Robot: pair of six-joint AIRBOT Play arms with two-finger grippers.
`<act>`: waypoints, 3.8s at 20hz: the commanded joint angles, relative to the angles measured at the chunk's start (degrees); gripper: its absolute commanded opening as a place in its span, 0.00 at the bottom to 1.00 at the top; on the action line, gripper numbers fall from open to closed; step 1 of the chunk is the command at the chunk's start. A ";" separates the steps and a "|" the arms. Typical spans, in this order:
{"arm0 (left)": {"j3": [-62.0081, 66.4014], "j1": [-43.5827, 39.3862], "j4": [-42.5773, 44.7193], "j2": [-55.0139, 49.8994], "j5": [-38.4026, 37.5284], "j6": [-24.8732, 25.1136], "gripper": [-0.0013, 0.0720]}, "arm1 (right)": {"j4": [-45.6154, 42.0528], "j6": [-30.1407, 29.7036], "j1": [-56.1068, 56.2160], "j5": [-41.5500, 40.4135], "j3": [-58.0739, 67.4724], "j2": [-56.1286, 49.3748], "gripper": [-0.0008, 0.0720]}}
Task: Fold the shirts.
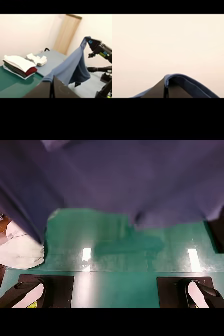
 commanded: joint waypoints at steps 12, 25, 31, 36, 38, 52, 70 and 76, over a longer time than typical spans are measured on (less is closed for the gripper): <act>-54.75 -0.61 21.09 -11.82 8.15 0.31 0.05 | -0.57 0.85 16.65 17.86 1.77 -40.70 0.03; -47.78 3.32 12.37 -27.26 16.37 8.74 0.89 | 0.11 1.03 17.94 8.74 0.28 -52.68 0.57; -44.68 12.52 32.48 -22.08 -8.46 8.00 0.58 | 0.11 -2.84 10.99 33.97 -8.98 -42.40 0.44; -60.37 12.52 39.89 -16.41 -12.63 7.26 0.59 | 0.11 -3.23 9.14 33.68 -28.33 -31.52 0.44; -65.79 12.52 41.07 -16.33 -10.10 7.82 0.59 | 0.13 -3.26 9.14 33.73 -32.81 -28.59 0.44; -76.32 8.09 32.63 -18.69 3.32 11.26 0.59 | 0.13 -3.23 9.18 32.28 -37.86 -20.02 0.44; -64.76 4.92 29.57 -19.87 -1.38 8.24 0.05 | -4.26 -2.89 -16.61 37.11 -61.83 -23.91 0.58; -62.82 4.92 29.14 -19.74 -1.68 8.07 0.05 | 5.62 -5.62 -10.88 31.15 -65.66 -27.26 0.57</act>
